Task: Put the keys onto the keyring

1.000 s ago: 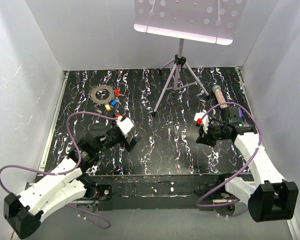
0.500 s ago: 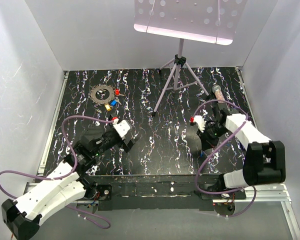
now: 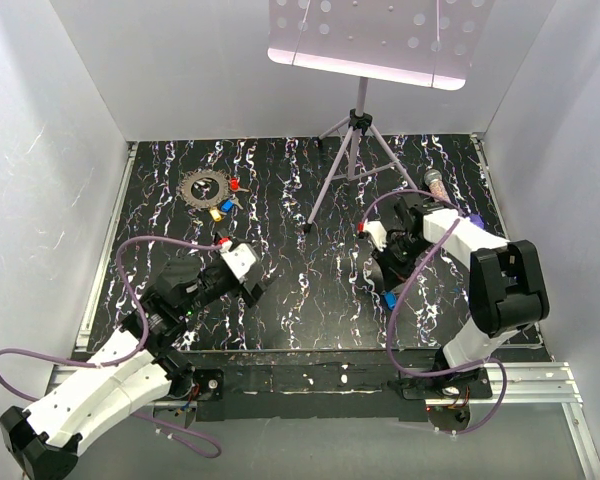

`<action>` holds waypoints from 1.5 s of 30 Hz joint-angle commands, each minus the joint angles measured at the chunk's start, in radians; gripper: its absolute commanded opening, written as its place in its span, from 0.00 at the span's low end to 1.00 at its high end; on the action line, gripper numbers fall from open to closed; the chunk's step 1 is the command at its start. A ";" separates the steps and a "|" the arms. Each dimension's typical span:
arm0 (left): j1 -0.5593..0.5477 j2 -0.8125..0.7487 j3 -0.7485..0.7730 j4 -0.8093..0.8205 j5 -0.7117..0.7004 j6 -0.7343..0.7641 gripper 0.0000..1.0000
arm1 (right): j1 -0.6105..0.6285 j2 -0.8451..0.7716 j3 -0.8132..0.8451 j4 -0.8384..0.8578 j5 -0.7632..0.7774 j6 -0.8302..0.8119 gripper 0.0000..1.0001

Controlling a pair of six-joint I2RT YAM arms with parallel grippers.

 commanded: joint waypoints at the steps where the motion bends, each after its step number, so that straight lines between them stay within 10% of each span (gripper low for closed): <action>1: 0.006 -0.031 0.004 -0.011 -0.025 0.016 0.98 | 0.023 0.031 0.059 0.040 0.031 0.083 0.01; 45: 0.004 -0.043 0.012 -0.025 -0.007 0.027 0.98 | 0.083 0.131 0.102 0.156 0.111 0.265 0.13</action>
